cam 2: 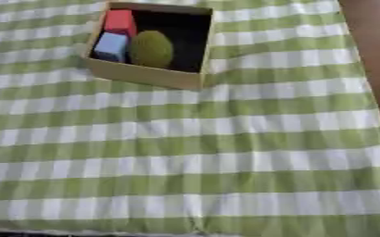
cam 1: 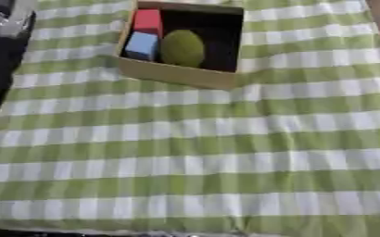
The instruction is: Pick up objects on the table and place them in the box.
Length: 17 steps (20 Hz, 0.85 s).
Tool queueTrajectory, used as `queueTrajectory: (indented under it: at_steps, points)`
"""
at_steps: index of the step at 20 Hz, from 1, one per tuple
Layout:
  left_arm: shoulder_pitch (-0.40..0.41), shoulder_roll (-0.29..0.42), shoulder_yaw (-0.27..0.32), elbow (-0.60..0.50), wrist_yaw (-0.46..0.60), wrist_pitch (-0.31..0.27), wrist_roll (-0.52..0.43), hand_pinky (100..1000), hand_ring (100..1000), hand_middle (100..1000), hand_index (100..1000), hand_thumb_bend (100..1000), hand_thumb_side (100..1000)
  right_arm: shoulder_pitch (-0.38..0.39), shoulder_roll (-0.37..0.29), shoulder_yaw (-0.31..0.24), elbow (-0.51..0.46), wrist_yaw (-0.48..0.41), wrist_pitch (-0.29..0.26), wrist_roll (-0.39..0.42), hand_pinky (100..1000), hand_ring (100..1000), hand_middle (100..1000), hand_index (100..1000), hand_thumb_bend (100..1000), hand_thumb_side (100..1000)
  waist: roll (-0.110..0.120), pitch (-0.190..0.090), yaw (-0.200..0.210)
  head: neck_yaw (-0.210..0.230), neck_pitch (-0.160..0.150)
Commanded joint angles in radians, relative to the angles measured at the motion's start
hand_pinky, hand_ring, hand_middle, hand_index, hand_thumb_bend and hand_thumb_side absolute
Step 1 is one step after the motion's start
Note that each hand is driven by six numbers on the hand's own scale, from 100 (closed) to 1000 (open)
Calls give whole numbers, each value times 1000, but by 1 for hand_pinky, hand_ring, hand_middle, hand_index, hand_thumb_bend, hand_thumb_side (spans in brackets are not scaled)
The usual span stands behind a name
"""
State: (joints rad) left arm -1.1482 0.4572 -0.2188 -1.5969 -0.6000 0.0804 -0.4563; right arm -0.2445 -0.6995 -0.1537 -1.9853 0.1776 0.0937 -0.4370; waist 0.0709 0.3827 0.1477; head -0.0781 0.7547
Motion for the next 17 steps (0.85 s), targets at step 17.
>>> queueTrajectory:
  at_steps: [17]
  points:
    - [542,125,201,-403,646,-184,747,769,785,728,901,159,589,-3,16,-23,-15,130,-151,-151,869,880,579,827,100,470,-87,-24,14,-3,-39]
